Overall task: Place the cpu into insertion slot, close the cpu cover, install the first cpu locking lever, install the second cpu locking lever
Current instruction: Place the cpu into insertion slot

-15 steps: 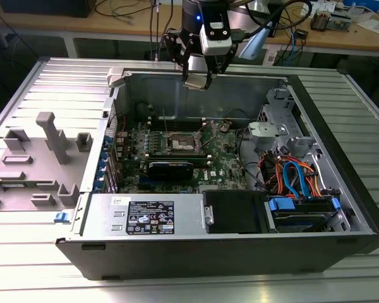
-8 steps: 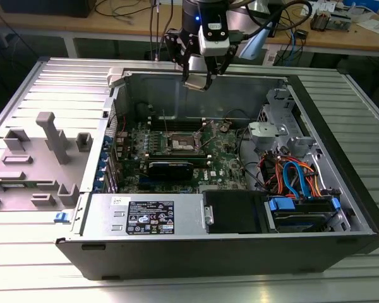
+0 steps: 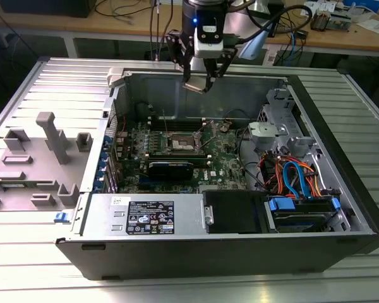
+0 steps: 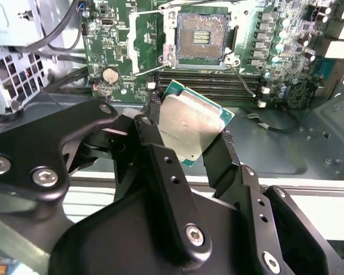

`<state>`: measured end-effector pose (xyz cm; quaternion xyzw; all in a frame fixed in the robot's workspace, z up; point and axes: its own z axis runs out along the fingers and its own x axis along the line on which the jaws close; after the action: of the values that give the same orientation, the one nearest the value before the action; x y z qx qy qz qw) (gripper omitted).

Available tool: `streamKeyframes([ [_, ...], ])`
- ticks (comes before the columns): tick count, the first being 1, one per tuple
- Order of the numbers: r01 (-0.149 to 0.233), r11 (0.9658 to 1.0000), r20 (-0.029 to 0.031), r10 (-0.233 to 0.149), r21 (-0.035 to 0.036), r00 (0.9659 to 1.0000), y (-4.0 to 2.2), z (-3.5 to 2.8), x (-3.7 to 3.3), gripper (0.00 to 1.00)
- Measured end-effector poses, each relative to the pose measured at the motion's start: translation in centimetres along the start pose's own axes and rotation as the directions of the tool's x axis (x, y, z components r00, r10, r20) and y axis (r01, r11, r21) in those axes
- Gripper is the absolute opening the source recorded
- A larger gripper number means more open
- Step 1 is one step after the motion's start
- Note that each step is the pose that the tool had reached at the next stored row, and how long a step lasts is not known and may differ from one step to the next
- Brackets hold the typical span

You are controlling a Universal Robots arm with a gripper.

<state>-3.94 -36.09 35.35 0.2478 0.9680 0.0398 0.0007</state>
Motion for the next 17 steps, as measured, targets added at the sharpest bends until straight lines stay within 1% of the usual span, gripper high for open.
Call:
streamKeyframes([
  [2, -0.026, 0.9997, 0.0018, 0.026, 0.0000, 0.9996, -0.01, 0.18, 0.00, 0.54],
  [3, -0.049, 0.9988, 0.0038, 0.049, -0.0002, 0.9988, -0.03, 0.37, -0.01, 0.54],
  [5, -0.076, 0.9971, 0.0060, 0.076, -0.0004, 0.9971, -0.04, 0.55, -0.01, 0.54],
  [7, -0.103, 0.9947, 0.0082, 0.103, -0.0009, 0.9947, -0.05, 0.68, -0.01, 0.54],
  [11, -0.155, 0.9879, 0.0125, 0.155, -0.0018, 0.9879, -0.07, 0.92, -0.02, 0.54],
  [12, -0.172, 0.9851, 0.0141, 0.172, -0.0017, 0.9850, -0.08, 1.00, -0.02, 0.54],
  [14, -0.189, 0.9819, 0.0155, 0.189, -0.0017, 0.9818, -0.08, 1.10, -0.02, 0.54],
  [15, -0.194, 0.9810, 0.0157, 0.194, -0.0015, 0.9809, -0.09, 1.10, -0.02, 0.54],
  [17, -0.194, 0.9810, 0.0163, 0.194, -0.0011, 0.9809, -0.09, 1.11, -0.02, 0.54],
])
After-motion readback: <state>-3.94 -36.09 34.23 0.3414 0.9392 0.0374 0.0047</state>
